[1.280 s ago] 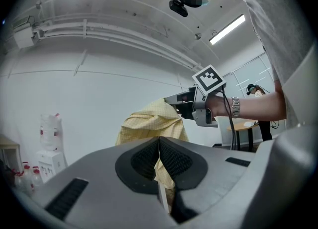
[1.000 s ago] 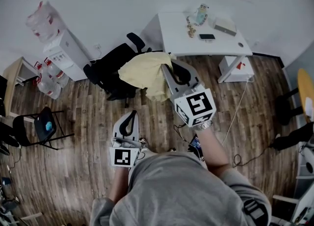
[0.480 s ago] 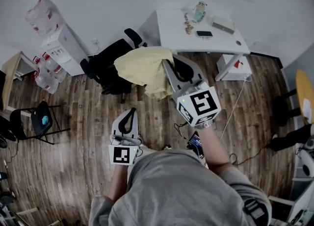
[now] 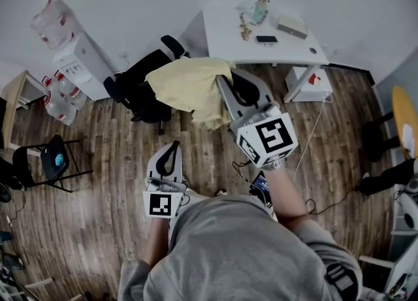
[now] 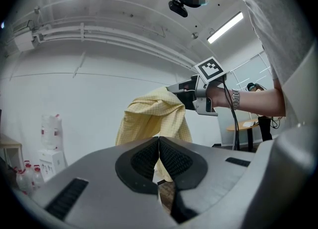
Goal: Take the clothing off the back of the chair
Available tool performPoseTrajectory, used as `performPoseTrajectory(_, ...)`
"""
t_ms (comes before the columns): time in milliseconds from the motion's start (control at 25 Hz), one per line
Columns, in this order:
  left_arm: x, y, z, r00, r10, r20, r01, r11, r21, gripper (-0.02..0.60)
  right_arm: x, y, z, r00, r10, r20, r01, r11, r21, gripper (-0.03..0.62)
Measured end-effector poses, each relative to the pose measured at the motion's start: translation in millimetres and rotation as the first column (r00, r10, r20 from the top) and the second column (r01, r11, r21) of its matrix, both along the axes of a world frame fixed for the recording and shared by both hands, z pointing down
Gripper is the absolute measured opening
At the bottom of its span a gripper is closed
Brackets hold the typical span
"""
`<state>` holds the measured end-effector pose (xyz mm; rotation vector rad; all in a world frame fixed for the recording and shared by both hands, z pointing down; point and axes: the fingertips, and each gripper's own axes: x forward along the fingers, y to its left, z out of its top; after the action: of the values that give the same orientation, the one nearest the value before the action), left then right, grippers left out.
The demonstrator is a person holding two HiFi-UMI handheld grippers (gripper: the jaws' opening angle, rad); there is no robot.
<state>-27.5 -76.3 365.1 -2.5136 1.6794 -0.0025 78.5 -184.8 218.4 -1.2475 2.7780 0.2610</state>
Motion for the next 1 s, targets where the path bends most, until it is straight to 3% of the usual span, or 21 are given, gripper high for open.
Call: performPoseTrajectory(1000,39.4,9.2,-6.1,0.997,0.080,0.015,-0.081,0.996,0.028,0.032,57.3,37.4,-17.4,0.996,0.094,0.003,-0.094,0.994,0.057,0.063)
